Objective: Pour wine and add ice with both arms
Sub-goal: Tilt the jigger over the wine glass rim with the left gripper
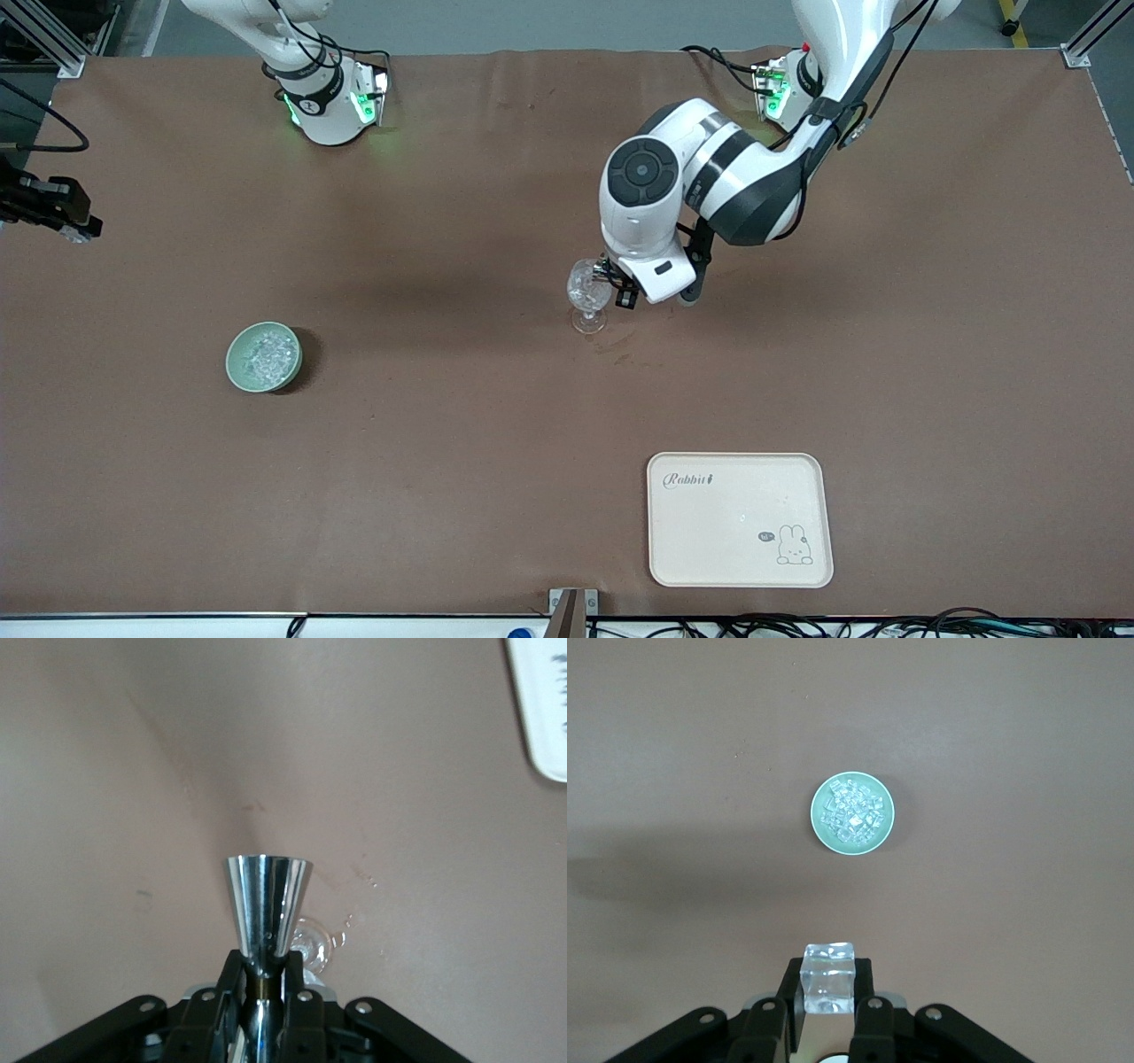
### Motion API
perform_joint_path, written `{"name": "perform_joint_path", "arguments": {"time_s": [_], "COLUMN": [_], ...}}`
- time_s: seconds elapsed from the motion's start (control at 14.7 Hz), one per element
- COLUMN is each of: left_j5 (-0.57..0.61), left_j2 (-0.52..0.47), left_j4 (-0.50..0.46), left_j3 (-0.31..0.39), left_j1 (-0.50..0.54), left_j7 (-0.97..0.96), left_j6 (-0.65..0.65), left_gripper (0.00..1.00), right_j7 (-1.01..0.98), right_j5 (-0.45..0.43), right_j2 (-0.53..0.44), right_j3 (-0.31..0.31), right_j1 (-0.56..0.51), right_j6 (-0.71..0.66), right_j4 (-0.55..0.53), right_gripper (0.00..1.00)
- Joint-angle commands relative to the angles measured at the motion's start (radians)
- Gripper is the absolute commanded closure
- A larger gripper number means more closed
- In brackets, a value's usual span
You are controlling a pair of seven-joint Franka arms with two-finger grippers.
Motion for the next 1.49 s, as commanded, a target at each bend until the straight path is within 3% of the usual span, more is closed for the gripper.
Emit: {"name": "perform_joint_path", "arguments": {"time_s": [0.0, 1.02, 1.43], "left_j5": [0.07, 0.324, 0.324], "left_j2": [-0.002, 0.032, 0.024], "left_j4": [0.012, 0.015, 0.019], "left_j3": [0.005, 0.006, 0.006], "left_j1": [-0.025, -0.105, -0.096], "left_j7": [-0.03, -0.032, -0.012], "left_j6": [-0.004, -0.055, -0.056], "left_gripper": [1.0, 1.0, 1.0], "right_j7": [-0.002, -0.005, -0.011], "right_j5": [0.012, 0.052, 0.029], "right_j2": [-0.006, -0.008, -0.011], "right_j3": [0.005, 0.001, 0.001], "right_j1": [-0.005, -0.009, -0.006], "right_j6": [-0.006, -0.003, 0.002], "right_j4": [0.003, 0.006, 0.004], "right_gripper": [0.96, 0.96, 0.96]}}
